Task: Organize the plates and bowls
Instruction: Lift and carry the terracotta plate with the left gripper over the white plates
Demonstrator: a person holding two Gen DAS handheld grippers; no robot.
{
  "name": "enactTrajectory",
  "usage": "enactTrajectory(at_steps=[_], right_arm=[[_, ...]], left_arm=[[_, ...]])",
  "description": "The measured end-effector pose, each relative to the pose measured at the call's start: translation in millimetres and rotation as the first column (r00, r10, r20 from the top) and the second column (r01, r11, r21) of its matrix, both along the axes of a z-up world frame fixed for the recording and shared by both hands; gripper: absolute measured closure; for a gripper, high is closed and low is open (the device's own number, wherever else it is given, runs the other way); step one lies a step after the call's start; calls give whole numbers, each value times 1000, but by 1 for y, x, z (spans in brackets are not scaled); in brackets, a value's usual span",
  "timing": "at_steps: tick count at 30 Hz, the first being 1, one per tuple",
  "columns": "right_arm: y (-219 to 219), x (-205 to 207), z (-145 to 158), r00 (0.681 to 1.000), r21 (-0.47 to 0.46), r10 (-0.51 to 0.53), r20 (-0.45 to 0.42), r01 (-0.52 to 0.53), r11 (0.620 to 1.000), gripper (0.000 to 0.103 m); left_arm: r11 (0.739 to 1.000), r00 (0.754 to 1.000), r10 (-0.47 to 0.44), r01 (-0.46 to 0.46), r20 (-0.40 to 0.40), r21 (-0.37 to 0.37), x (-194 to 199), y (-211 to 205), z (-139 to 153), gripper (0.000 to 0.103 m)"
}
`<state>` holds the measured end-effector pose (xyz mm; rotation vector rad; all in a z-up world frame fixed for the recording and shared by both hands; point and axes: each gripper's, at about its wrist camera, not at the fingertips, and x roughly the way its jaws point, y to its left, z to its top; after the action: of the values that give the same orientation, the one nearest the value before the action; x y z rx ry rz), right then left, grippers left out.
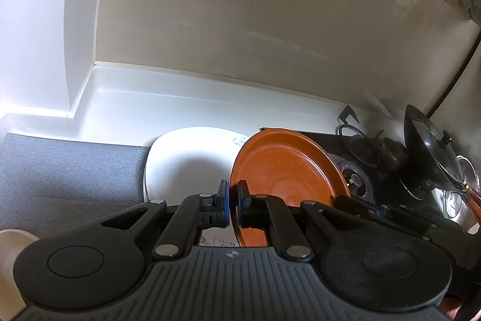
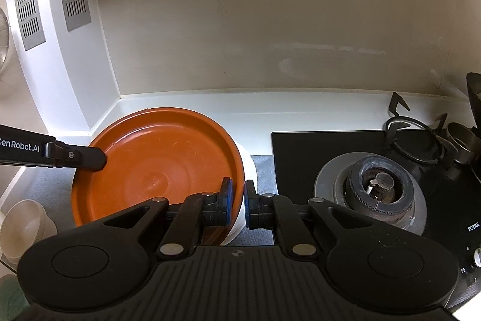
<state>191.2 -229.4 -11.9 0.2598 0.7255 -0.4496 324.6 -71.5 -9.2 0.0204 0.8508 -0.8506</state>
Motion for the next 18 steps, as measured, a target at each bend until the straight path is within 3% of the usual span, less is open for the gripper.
enactTrajectory(at_steps=[18], right_arm=[[-9, 5, -18, 1000, 37, -14, -16, 15, 999, 95]], left_arm=[[999, 1000, 6, -5, -21, 53, 8, -18, -19, 98]])
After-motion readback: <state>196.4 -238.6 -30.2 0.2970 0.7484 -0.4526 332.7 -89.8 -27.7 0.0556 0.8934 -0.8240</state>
